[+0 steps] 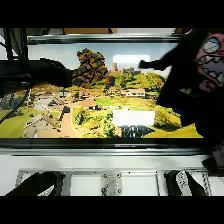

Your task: Fold the clothes and pants, and hang the long-sleeved shirts on hangers.

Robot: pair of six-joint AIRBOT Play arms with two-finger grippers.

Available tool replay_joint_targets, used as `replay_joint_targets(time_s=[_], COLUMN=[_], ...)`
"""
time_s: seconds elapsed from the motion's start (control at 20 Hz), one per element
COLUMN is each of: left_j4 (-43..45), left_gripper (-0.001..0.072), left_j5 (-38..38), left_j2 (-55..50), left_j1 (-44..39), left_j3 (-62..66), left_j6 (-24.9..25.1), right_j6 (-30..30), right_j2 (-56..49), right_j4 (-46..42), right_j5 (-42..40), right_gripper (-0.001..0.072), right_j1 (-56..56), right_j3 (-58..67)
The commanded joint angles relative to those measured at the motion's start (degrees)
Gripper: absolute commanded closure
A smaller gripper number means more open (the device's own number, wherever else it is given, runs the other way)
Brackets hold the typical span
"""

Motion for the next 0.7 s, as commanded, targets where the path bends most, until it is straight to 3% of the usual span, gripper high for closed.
replay_joint_targets(time_s=[0.0,0.15,0.25,0.65], left_j4=[0.13,0.15,0.13,0.09], left_gripper=[0.0687,0.0687,0.0687,0.0687], left_j5=[2.32,2.60,2.69,2.71], left_j2=[-0.09,-0.09,-0.09,-0.09], left_j1=[0.04,0.04,0.04,0.04], left_j3=[-1.25,-1.25,-1.25,-1.25], left_j6=[0.07,0.09,0.07,0.07], right_j6=[-5.88,-10.73,-14.45,-14.71], right_j2=[0.28,0.28,0.22,0.31], right_j4=[-4.90,-5.66,-5.64,-5.64], right_j5=[-19.23,-28.50,-29.51,-32.94], right_gripper=[0.0698,0.0698,0.0698,0.0698], right_j1=[-1.03,-1.03,-1.03,-1.03], right_j3=[4.74,8.00,10.97,16.11])
